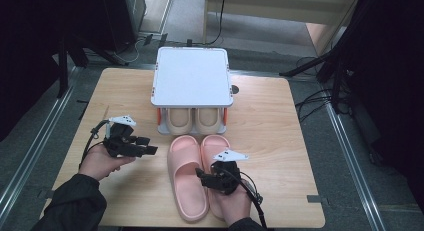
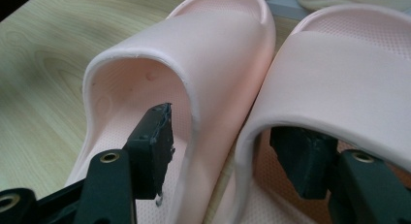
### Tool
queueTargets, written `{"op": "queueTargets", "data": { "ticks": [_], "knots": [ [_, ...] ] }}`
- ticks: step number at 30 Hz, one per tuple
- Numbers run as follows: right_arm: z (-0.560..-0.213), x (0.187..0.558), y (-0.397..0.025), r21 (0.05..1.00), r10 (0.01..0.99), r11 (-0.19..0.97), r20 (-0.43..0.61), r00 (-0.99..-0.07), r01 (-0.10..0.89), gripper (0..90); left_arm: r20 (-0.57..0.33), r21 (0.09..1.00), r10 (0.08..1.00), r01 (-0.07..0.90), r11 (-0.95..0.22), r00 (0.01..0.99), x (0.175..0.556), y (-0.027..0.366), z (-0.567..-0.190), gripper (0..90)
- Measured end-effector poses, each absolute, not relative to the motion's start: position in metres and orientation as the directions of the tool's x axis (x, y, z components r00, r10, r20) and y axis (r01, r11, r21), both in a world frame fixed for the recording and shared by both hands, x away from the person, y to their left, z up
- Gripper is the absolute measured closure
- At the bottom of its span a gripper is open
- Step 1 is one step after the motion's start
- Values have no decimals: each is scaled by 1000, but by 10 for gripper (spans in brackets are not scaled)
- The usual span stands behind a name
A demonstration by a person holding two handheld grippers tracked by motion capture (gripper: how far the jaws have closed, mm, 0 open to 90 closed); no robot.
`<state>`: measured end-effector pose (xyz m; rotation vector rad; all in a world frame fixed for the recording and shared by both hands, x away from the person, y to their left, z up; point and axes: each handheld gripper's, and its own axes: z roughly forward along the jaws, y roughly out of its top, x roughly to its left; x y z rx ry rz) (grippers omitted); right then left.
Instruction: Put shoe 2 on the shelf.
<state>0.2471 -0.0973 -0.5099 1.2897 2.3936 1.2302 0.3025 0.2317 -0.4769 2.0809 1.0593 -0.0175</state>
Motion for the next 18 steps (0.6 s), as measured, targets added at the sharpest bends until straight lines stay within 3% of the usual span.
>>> {"op": "queueTargets", "data": {
  "ticks": [9, 15, 18],
  "knots": [
    [-510, 251, -90, 722, 768, 315, 188, -612, 616, 463, -340, 638, 697, 700, -322, 631, 293, 240, -478, 436],
    [-510, 254, -90, 713, 771, 325, 181, -610, 622, 545, -342, 639, 707, 705, -308, 619, 288, 244, -478, 451],
    [-509, 254, -91, 711, 777, 323, 177, -604, 624, 639, -342, 639, 708, 706, -306, 617, 287, 246, -478, 452]
  ]
}}
